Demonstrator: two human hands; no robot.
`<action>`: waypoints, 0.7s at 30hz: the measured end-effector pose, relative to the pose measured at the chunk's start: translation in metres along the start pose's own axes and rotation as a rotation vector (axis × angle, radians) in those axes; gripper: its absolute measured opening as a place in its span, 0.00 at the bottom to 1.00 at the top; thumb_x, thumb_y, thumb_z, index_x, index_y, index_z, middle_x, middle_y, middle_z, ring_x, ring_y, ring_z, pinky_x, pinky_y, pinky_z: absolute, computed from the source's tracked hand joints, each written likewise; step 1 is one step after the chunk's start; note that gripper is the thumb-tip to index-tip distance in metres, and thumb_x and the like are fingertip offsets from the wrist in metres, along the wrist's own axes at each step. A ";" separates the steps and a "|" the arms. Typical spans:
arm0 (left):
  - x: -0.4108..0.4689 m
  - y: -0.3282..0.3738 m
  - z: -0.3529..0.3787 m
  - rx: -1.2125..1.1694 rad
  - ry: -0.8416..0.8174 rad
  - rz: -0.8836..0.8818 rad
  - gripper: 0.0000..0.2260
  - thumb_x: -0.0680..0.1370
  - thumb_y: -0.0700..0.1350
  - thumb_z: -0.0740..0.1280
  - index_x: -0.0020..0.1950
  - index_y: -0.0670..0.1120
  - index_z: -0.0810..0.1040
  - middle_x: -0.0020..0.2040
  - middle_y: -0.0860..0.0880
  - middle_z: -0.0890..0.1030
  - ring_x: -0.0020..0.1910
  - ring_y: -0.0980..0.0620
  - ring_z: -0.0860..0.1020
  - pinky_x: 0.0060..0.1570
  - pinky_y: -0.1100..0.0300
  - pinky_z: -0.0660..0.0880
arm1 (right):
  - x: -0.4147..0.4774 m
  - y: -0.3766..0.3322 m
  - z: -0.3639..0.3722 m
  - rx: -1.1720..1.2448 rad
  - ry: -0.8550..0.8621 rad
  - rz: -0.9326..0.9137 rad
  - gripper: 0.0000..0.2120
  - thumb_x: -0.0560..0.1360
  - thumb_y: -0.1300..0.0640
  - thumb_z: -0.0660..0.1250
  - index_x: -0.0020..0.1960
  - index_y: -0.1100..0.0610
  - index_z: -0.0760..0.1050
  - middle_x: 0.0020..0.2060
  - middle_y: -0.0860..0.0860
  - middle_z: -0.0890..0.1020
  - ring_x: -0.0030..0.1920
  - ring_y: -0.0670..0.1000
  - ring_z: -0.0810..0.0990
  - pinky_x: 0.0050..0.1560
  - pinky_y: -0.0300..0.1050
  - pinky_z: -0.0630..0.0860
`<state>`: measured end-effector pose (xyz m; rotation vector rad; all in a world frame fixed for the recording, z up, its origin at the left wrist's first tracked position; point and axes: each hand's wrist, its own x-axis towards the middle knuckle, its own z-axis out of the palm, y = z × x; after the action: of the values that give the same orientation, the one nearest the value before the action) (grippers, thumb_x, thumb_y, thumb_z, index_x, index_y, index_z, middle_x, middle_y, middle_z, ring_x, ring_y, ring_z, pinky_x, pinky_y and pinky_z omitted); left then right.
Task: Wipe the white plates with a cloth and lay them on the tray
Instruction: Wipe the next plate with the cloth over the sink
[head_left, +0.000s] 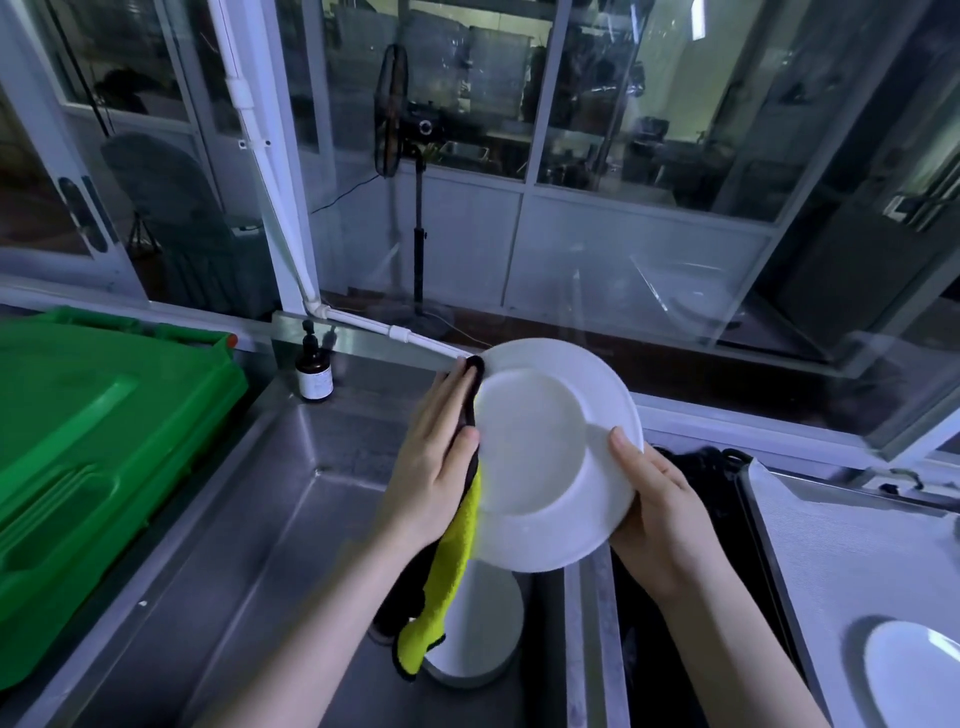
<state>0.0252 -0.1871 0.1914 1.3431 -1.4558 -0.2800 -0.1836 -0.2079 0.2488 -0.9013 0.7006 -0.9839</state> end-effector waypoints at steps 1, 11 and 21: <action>-0.006 0.002 0.003 0.017 0.020 0.012 0.24 0.81 0.44 0.54 0.78 0.47 0.60 0.79 0.54 0.59 0.79 0.54 0.54 0.77 0.52 0.53 | 0.002 0.000 0.000 0.021 0.017 -0.005 0.19 0.77 0.51 0.66 0.62 0.63 0.80 0.60 0.62 0.82 0.59 0.59 0.83 0.57 0.52 0.81; -0.030 0.048 0.042 0.494 -0.044 0.206 0.25 0.81 0.49 0.54 0.79 0.49 0.60 0.80 0.54 0.58 0.79 0.52 0.56 0.73 0.45 0.59 | 0.011 0.022 0.029 0.269 0.000 0.031 0.24 0.81 0.49 0.59 0.72 0.62 0.71 0.67 0.59 0.78 0.68 0.56 0.77 0.66 0.51 0.73; -0.014 0.035 0.019 0.384 -0.130 0.204 0.24 0.83 0.49 0.49 0.80 0.48 0.59 0.80 0.53 0.56 0.80 0.53 0.52 0.77 0.49 0.50 | 0.005 0.015 0.017 0.158 0.043 -0.025 0.24 0.79 0.47 0.63 0.69 0.61 0.75 0.64 0.61 0.80 0.65 0.59 0.79 0.63 0.53 0.78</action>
<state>-0.0126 -0.1727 0.2027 1.4831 -1.8058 0.0509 -0.1618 -0.2036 0.2429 -0.7541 0.6390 -1.0683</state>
